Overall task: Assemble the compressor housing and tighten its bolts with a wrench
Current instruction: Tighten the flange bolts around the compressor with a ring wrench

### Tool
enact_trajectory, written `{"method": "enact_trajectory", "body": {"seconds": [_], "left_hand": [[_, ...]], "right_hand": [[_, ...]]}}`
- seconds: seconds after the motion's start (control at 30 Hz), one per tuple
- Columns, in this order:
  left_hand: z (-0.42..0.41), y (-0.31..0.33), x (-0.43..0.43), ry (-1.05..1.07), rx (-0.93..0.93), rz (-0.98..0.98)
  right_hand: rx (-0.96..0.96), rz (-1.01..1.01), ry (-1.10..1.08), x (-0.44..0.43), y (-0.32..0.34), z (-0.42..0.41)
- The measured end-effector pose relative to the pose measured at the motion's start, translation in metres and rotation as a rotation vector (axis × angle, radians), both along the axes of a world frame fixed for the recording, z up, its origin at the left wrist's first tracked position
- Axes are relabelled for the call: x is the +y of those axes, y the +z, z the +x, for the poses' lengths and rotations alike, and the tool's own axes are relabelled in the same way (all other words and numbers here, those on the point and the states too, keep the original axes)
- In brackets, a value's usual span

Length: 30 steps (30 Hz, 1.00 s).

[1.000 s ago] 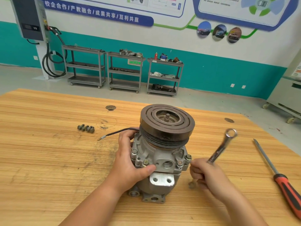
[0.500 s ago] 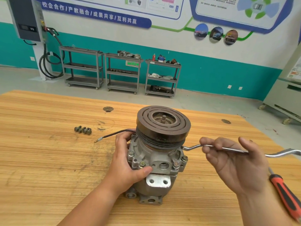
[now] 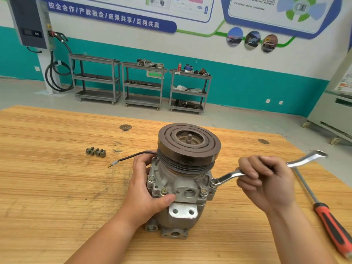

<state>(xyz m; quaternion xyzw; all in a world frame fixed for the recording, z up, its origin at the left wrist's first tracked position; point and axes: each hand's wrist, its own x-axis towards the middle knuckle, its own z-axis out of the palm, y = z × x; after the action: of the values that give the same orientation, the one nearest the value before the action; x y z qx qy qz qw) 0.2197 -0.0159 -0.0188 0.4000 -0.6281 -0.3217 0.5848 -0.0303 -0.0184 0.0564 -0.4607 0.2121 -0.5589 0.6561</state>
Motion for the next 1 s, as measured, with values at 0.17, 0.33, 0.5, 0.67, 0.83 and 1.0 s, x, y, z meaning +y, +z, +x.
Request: {"method": "enact_trajectory", "body": {"seconds": [0.17,0.33,0.5,0.67,0.83,1.0], "left_hand": [[0.000,0.000,-0.001,-0.026,0.029,-0.022],[-0.001,0.000,-0.002,-0.035,0.053,-0.008],[-0.001,-0.003,-0.003,-0.034,0.055,-0.020],[-0.001,-0.004,-0.004,-0.015,0.027,-0.027],[0.000,-0.003,-0.002,0.000,-0.014,-0.015],[0.001,-0.003,-0.001,0.004,-0.028,-0.001]], "right_hand": [[-0.229,0.203,0.298,-0.032,-0.004,0.012],[-0.258,0.298,0.456,-0.052,-0.005,0.021],[-0.284,0.313,0.505,-0.046,-0.008,0.015],[-0.342,0.287,0.405,-0.036,-0.016,0.005],[-0.232,0.052,-0.224,0.021,-0.025,0.018],[0.101,-0.347,-0.776,0.066,-0.031,0.074]]}}
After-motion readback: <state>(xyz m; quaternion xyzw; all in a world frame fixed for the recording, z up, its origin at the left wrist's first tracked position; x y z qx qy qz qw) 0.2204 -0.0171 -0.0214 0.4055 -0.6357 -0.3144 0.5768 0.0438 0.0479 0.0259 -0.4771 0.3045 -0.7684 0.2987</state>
